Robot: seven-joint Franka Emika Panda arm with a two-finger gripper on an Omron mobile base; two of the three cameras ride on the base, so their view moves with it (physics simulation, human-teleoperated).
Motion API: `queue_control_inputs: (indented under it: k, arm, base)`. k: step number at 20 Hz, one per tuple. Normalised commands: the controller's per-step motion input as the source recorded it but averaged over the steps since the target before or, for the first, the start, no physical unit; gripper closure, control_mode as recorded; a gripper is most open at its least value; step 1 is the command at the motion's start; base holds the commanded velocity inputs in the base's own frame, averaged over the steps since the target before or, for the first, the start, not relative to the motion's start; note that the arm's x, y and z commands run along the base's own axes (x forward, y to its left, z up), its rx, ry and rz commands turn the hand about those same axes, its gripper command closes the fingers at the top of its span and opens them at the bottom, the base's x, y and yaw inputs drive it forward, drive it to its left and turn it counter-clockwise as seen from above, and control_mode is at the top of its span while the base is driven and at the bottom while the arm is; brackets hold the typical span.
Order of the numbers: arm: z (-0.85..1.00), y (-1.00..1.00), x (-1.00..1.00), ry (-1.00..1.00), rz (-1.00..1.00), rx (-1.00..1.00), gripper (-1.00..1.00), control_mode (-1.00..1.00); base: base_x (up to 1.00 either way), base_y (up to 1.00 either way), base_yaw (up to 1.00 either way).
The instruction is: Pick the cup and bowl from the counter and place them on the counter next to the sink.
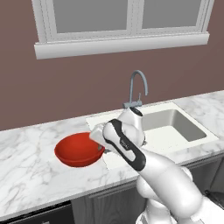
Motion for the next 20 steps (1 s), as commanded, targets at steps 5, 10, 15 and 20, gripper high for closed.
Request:
queue_control_inputs:
  k: [5,10,15,20]
  arm:
    - [-0.02,0.06,0.37,0.12,0.0,0.0,1.0,-1.0]
    - [-0.11,0.08,0.38,0.04,0.0,0.0,1.0,-1.0]
    - [-0.33,0.12,0.28,0.0,0.01,0.0,1.0,-1.0]
    - [-0.42,0.16,0.18,0.0,0.0,0.0,1.0,-1.0]
  base:
    - [0.0,0.0,0.0]
    - [0.0,0.0,0.0]
    - [0.0,0.0,0.0]
    - [0.0,0.0,0.0]
